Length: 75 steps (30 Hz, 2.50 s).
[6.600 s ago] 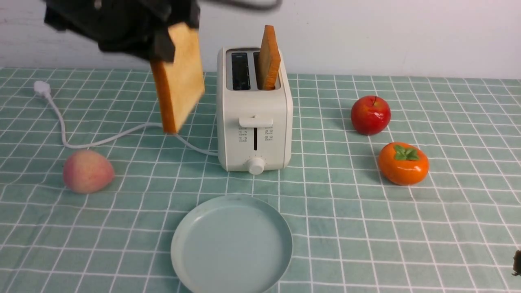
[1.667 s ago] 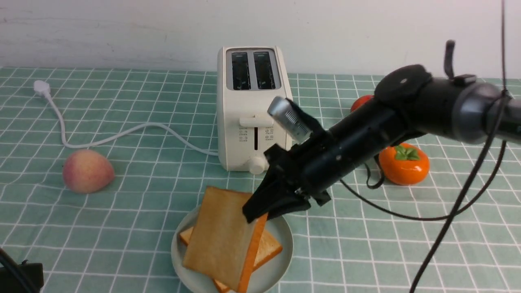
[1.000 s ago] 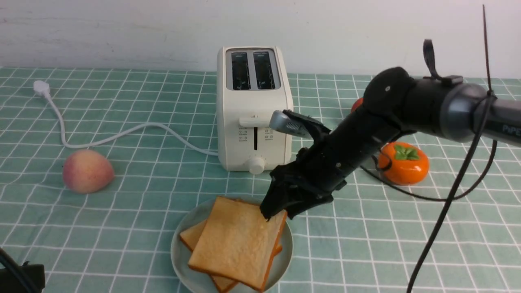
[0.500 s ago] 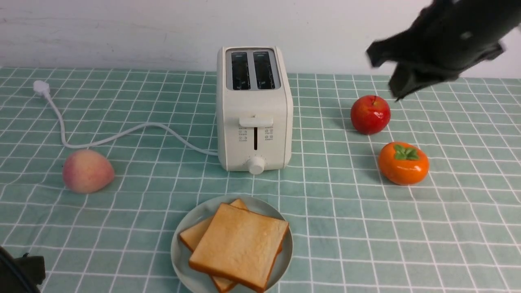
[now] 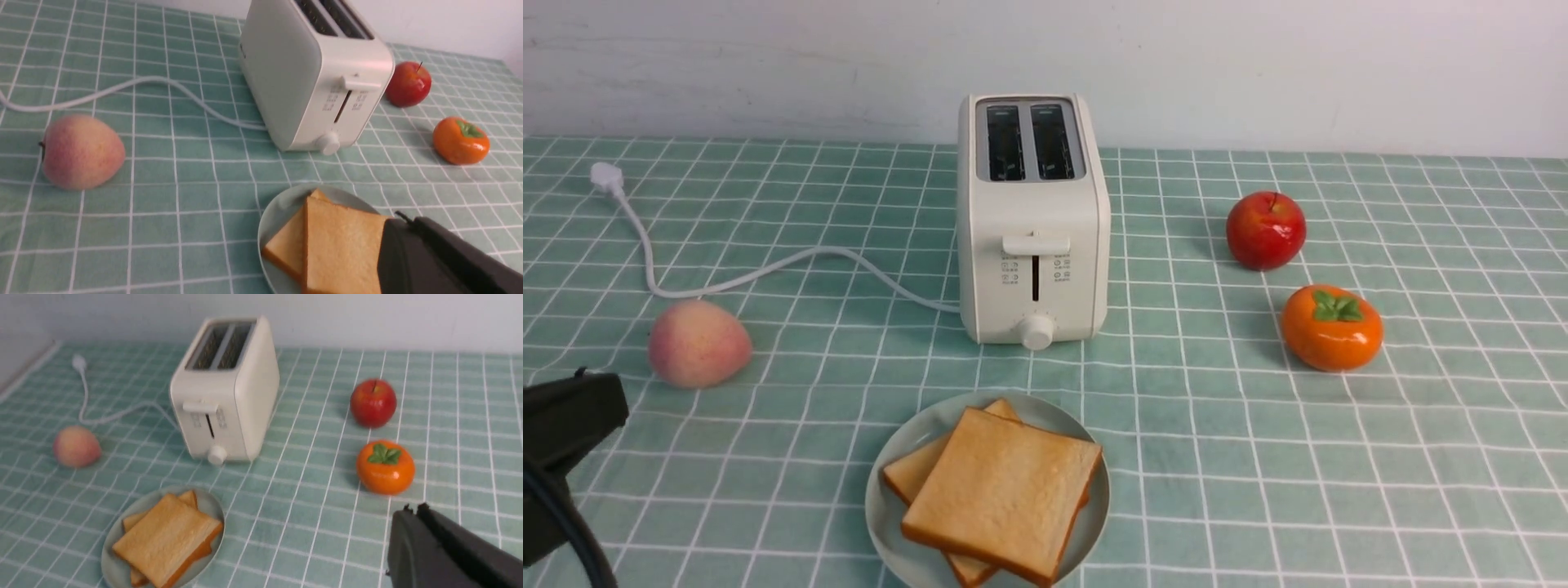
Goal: Take toasted bread from bread machine on blue coffee table place on plate.
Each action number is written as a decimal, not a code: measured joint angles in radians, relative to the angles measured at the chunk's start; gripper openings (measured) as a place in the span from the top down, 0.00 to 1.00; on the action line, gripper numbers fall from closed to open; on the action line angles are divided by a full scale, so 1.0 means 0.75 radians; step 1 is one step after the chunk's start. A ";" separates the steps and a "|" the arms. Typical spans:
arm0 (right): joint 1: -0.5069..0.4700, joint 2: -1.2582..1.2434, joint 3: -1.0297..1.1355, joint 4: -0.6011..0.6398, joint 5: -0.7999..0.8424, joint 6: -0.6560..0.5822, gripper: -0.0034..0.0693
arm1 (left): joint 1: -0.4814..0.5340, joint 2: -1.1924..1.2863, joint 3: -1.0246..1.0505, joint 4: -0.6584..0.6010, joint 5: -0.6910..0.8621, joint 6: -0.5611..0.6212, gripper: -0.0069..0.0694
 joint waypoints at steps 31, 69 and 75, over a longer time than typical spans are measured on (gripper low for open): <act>0.011 -0.322 0.668 -0.340 -0.397 0.351 0.92 | 0.000 0.167 0.009 -0.005 -0.228 0.000 0.91; 0.011 -0.322 0.668 -0.361 -0.394 0.351 0.87 | 0.432 -0.685 0.795 -0.069 -0.050 0.032 0.87; 0.011 -0.322 0.668 -0.365 -0.394 0.351 0.85 | 0.432 -0.685 0.795 -0.069 -0.050 0.032 0.86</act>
